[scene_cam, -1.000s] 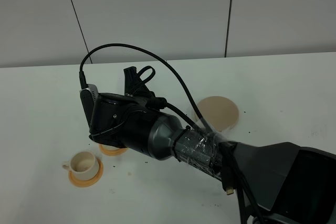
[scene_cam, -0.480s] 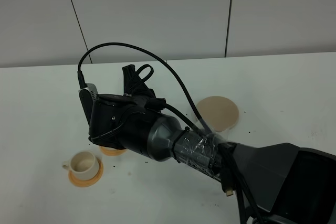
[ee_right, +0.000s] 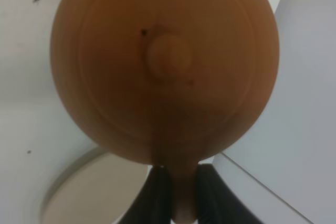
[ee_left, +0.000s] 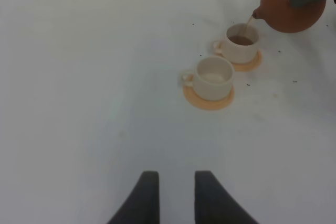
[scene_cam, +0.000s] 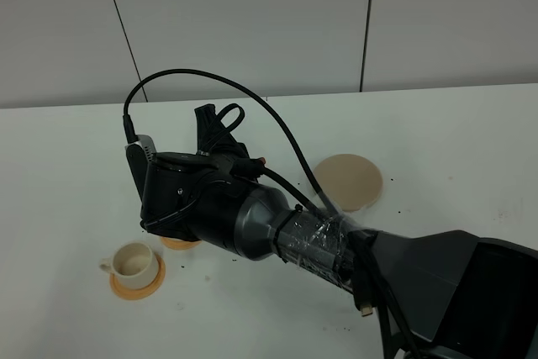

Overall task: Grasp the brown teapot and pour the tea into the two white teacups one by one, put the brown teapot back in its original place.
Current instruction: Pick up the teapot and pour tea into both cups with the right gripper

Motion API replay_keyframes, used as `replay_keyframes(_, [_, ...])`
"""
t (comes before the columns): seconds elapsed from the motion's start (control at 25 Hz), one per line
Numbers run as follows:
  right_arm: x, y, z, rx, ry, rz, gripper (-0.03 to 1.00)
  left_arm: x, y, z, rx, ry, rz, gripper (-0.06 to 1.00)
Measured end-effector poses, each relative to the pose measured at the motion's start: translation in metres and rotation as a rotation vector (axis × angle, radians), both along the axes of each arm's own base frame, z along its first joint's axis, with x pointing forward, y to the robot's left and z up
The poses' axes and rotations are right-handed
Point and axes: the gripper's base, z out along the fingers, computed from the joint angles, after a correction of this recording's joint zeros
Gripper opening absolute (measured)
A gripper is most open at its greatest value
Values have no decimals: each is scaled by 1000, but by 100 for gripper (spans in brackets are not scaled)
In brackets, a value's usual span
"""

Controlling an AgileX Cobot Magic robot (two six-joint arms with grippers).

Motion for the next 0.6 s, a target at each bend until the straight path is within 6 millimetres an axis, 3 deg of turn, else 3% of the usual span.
replay_keyframes(0.6, [0,0,0,-4,-6,1,10,0,0,0,1,0,-1,24])
